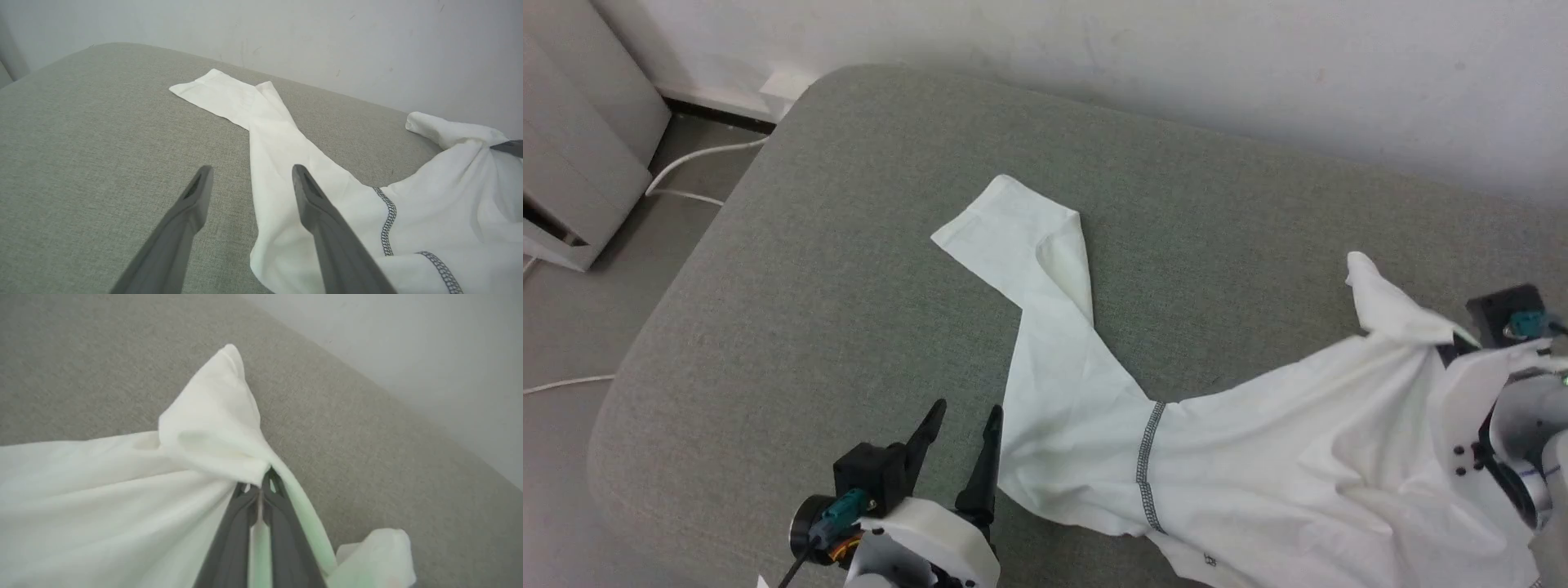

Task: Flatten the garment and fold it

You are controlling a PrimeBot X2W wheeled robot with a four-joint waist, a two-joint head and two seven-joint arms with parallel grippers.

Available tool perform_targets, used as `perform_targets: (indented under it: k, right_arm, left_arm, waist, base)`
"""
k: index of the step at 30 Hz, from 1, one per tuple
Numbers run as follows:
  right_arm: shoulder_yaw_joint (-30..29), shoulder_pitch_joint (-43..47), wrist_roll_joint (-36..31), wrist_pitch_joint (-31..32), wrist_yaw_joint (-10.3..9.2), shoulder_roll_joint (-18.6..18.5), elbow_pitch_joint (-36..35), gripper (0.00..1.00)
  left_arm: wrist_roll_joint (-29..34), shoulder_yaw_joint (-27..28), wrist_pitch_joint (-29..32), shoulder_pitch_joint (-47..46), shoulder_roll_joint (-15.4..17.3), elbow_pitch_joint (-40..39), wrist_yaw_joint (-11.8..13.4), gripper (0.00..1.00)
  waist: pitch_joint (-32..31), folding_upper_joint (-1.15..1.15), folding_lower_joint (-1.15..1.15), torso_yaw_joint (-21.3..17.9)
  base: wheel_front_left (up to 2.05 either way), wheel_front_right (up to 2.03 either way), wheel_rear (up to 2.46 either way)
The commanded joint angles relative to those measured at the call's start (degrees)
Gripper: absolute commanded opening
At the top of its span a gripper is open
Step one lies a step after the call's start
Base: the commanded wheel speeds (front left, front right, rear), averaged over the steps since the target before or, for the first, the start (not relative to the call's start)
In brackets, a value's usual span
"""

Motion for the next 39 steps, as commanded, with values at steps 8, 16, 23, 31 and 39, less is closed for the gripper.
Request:
perform_targets:
  k: [8, 16, 23, 31, 39]
  right_arm:
    - [4.68, -13.12, -1.53, -9.52, -0.13, -4.67, -2.75, 0.00]
    - [13.58, -28.30, -2.13, -13.82, -0.13, -9.71, 6.12, 0.00]
    - [18.67, -38.74, -4.69, -19.64, -0.13, -9.23, 19.43, 0.00]
    - [22.79, -39.80, -3.60, -20.59, -0.13, -6.31, 33.80, 1.00]
    - [22.99, -40.16, 2.00, -30.33, -0.13, -3.31, 38.38, 1.00]
  left_arm:
    - [-0.26, -1.01, -1.03, -3.10, -0.53, -0.22, -0.36, 1.00]
    - [-0.68, -3.15, -2.58, -6.06, -1.77, 0.64, -0.42, 1.00]
    - [-1.64, -5.55, -3.85, -8.74, -2.50, 2.48, -0.13, 1.00]
    - [-2.76, -7.09, -4.48, -10.20, -2.70, 4.18, 0.51, 1.00]
    - [-3.61, -5.61, -4.78, -9.40, -1.80, 4.62, 0.66, 1.00]
  waist:
    - [0.48, 0.00, -0.01, -0.42]
    - [6.81, 0.00, -0.01, 3.19]
    - [9.81, 0.00, -0.01, 5.54]
    - [8.74, 0.00, -0.01, 4.93]
    - [2.91, 0.00, -0.01, -1.40]
  base:
    - [0.00, 0.00, 0.00]
    - [0.00, 0.00, 0.00]
    - [0.00, 0.00, 0.00]
    - [0.00, 0.00, 0.00]
    - [0.00, 0.00, 0.00]
